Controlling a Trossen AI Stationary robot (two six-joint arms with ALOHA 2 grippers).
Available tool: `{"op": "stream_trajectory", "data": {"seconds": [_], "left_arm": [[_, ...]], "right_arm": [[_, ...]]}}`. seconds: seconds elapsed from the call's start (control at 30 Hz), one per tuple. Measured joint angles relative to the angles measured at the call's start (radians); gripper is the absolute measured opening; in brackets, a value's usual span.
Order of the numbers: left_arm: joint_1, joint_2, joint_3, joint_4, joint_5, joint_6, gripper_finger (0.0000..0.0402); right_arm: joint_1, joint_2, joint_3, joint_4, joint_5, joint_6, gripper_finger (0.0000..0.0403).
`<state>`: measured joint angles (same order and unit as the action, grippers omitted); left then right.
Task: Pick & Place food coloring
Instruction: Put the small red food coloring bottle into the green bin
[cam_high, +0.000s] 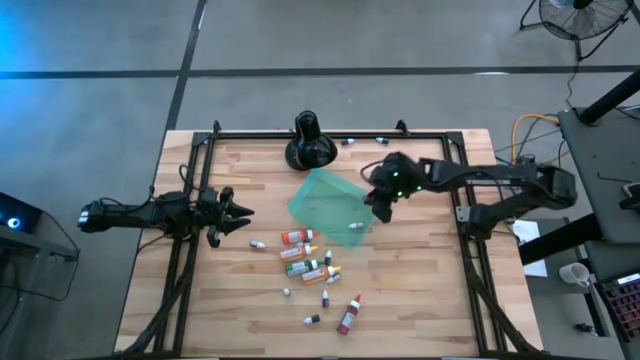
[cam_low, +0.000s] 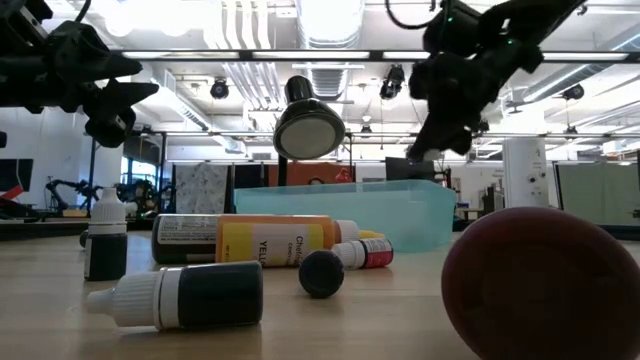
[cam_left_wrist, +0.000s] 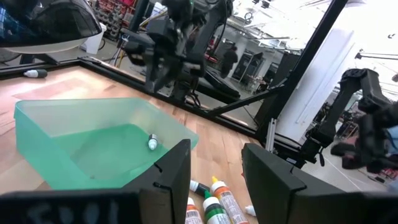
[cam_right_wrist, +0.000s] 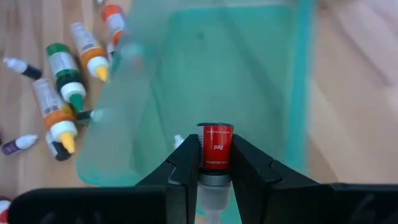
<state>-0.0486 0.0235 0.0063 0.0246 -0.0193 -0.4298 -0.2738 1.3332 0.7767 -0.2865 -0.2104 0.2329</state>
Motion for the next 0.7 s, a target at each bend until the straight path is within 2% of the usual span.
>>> {"op": "stream_trajectory", "data": {"seconds": [0.13,0.33,0.5,0.7], "left_arm": [[0.0,0.0,0.0,0.0,0.0,0.0,0.0117],[0.001,0.0,0.0,0.0,0.0,0.0,0.0117],[0.001,0.0,0.0,0.0,0.0,0.0,0.0117],[0.001,0.0,0.0,0.0,0.0,0.0,0.0117]], "right_arm": [[0.045,0.081,0.025,0.04,-0.001,-0.001,0.0065],[0.047,0.154,0.113,0.023,0.0,0.001,0.0077],[0.047,0.152,0.177,-0.003,0.0,-0.022,0.0092],[0.049,0.15,0.243,-0.147,-0.009,0.025,0.0094]]}}
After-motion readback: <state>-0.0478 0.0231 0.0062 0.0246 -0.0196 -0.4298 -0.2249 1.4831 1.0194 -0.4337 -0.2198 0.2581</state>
